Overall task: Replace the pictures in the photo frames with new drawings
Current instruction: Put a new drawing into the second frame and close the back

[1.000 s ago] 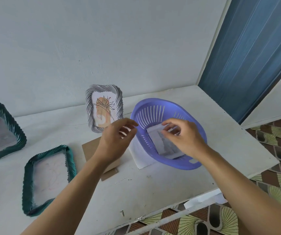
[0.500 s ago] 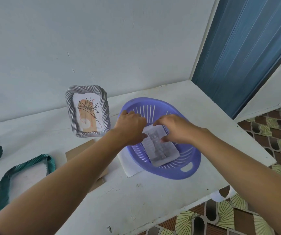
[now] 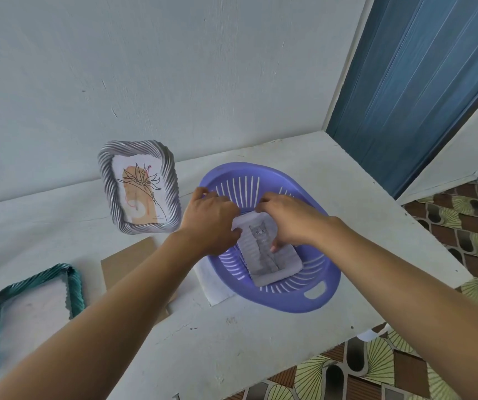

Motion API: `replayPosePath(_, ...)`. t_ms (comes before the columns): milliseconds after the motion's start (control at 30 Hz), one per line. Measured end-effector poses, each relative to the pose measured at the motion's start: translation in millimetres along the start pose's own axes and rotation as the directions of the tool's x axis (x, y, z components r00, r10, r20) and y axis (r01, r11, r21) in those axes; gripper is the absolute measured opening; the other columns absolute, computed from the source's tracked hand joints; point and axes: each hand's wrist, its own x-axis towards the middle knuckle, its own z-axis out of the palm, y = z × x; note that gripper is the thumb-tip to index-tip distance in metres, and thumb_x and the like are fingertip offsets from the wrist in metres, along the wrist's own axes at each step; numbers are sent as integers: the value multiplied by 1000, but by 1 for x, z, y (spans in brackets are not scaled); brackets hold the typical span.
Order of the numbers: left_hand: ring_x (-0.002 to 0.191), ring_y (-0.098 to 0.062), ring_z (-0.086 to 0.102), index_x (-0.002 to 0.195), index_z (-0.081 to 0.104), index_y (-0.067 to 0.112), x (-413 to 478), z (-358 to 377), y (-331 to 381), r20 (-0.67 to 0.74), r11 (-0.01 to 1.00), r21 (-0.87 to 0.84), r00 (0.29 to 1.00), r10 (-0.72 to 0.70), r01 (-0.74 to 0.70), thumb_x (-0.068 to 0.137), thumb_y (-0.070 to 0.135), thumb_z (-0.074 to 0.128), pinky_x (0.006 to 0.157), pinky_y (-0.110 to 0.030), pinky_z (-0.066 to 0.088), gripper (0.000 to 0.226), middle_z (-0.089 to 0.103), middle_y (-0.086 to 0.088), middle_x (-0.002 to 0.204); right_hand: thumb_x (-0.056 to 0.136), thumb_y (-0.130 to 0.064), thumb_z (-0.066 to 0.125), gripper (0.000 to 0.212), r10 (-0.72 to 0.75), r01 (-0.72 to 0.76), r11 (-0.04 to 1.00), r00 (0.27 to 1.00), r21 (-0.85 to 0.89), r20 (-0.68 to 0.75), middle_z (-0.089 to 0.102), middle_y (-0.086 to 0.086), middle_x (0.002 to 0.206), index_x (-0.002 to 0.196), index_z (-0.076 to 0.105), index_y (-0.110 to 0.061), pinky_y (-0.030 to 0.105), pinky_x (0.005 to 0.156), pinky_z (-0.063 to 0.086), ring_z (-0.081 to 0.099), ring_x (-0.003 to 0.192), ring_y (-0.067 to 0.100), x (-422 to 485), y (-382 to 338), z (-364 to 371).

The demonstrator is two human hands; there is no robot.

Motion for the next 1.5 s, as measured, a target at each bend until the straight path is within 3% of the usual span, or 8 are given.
replayPosePath(233,109,-22,58,110,74,27,-3,1,1,-124,981,-189,991,-59,35,87,37,64,105,-37,28,27,67,3,107,62,-18,92,64,-4,10,995,998,97,-63,58,-2,117,117,58,-17,29,77,45,55,103,19,-6,1,3)
replayPosePath(433,111,-26,57,115,73,20,-7,-4,4,-183,961,-275,979,-88,35,88,31,68,96,-39,34,30,67,-1,110,84,5,63,28,15,69,965,949,254,-315,68,3,92,104,61,-15,41,70,58,65,83,20,-8,5,13)
replayPosePath(700,96,-22,62,103,70,24,-6,-7,1,-208,920,-392,975,-76,-12,91,34,66,91,-36,31,16,69,7,92,85,2,68,20,231,115,798,849,592,-475,65,-1,83,96,66,-14,13,59,42,62,69,14,-22,-1,3)
replayPosePath(933,67,-16,61,107,57,23,-21,-32,-1,-205,526,-849,947,-249,-45,93,18,66,70,-30,49,17,69,8,72,88,-6,70,23,388,271,509,775,817,-499,64,0,97,101,57,-19,23,67,48,61,67,16,-40,-19,-10)
replayPosePath(1133,59,-14,56,106,51,12,-67,-67,-24,-216,234,-965,860,-462,-117,96,8,63,59,-25,45,17,66,-3,68,84,-3,74,21,292,358,342,839,869,-460,65,-1,103,100,64,-13,18,73,48,60,82,12,-45,-73,-26)
replayPosePath(1233,70,-19,60,100,62,17,-101,-71,-48,-163,216,-975,813,-559,-48,95,12,67,67,-34,46,8,68,-19,91,82,-5,77,22,229,333,288,886,898,-402,68,-5,100,100,69,-15,18,74,50,62,83,13,-37,-108,-23)
replayPosePath(1433,85,-26,75,107,70,24,-183,-60,-96,3,171,-972,736,-677,162,91,8,71,85,-53,57,23,72,6,104,74,-10,84,37,110,228,294,957,928,-270,70,3,105,101,68,-29,32,81,57,69,89,21,-13,-180,7)
replayPosePath(1500,84,-21,75,107,70,28,-207,-55,-109,40,156,-964,700,-713,214,91,9,71,78,-45,59,25,72,12,105,73,-9,85,40,69,208,288,969,935,-237,69,2,106,103,67,-29,28,78,57,70,86,19,-10,-204,15)
